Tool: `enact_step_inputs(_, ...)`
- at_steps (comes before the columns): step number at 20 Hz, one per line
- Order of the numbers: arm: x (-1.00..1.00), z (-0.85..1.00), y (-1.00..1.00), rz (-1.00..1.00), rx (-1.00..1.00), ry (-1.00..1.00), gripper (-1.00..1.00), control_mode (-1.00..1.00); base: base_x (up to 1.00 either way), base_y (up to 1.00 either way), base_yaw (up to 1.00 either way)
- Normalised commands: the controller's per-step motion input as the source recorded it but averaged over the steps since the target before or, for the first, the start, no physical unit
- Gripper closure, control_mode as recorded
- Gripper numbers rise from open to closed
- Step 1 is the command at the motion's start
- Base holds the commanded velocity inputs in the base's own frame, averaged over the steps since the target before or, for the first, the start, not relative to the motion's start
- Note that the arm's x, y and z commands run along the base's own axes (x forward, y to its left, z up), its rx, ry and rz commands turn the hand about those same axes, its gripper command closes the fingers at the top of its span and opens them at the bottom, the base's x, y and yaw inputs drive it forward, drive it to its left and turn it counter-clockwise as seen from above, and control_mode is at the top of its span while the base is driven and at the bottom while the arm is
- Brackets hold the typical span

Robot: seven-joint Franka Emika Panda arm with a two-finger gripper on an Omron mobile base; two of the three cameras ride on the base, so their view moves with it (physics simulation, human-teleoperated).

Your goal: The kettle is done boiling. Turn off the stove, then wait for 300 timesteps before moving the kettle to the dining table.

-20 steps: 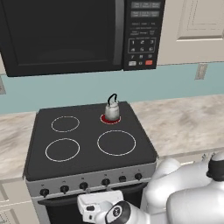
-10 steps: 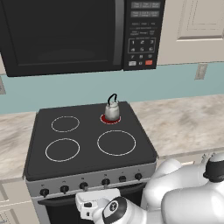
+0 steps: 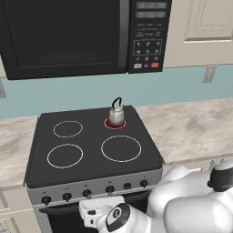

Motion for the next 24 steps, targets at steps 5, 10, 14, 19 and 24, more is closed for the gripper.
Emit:
enact_step_inputs(5,0.25,-0.09,0.0,0.0,0.0,0.02,-1.0,-1.0,0.0,0.0,0.0)
enact_step_inputs(10,0.22,-0.14,0.02,0.0,0.0,0.03,-1.0,-1.0,0.0,0.0,0.0)
enact_step_inputs(14,0.13,-0.14,0.03,0.0,0.0,0.01,-1.0,-1.0,0.0,0.0,0.0)
enact_step_inputs(19,0.11,-0.16,0.03,0.0,0.0,0.01,-1.0,-1.0,0.0,0.0,0.0)
enact_step_inputs(24,0.09,-0.18,0.09,0.01,0.0,0.0,-1.0,-1.0,0.0,0.0,0.0)
